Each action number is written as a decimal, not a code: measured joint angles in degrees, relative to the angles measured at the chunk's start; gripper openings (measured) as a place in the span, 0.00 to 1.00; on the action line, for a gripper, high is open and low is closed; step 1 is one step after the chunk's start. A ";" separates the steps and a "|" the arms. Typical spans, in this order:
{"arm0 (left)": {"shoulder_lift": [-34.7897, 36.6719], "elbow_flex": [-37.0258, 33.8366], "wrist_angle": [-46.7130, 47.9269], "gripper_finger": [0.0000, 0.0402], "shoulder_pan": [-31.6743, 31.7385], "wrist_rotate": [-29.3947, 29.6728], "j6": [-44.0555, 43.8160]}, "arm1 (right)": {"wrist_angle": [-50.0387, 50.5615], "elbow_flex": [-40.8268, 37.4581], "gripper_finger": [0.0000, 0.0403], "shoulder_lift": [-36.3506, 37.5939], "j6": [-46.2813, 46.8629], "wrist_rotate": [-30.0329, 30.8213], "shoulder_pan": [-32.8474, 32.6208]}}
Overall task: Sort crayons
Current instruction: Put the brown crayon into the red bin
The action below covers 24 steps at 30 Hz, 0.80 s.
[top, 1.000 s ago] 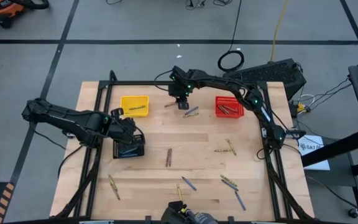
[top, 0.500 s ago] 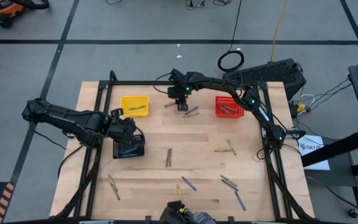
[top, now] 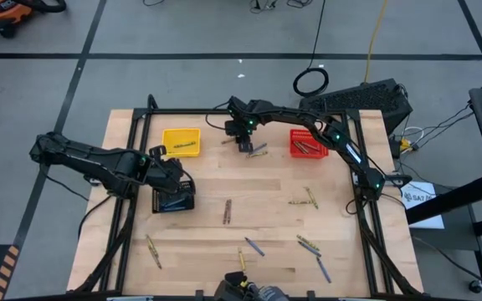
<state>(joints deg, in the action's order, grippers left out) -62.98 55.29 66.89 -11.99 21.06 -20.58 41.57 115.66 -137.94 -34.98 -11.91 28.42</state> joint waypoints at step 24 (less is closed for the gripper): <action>0.02 -0.01 0.02 0.21 0.00 -0.01 0.02 | -0.03 0.00 0.14 -0.05 7.98 4.47 -0.46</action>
<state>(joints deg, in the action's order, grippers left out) -62.96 55.28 66.92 -11.99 21.05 -20.56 41.54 115.66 -137.99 -27.00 -7.44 27.97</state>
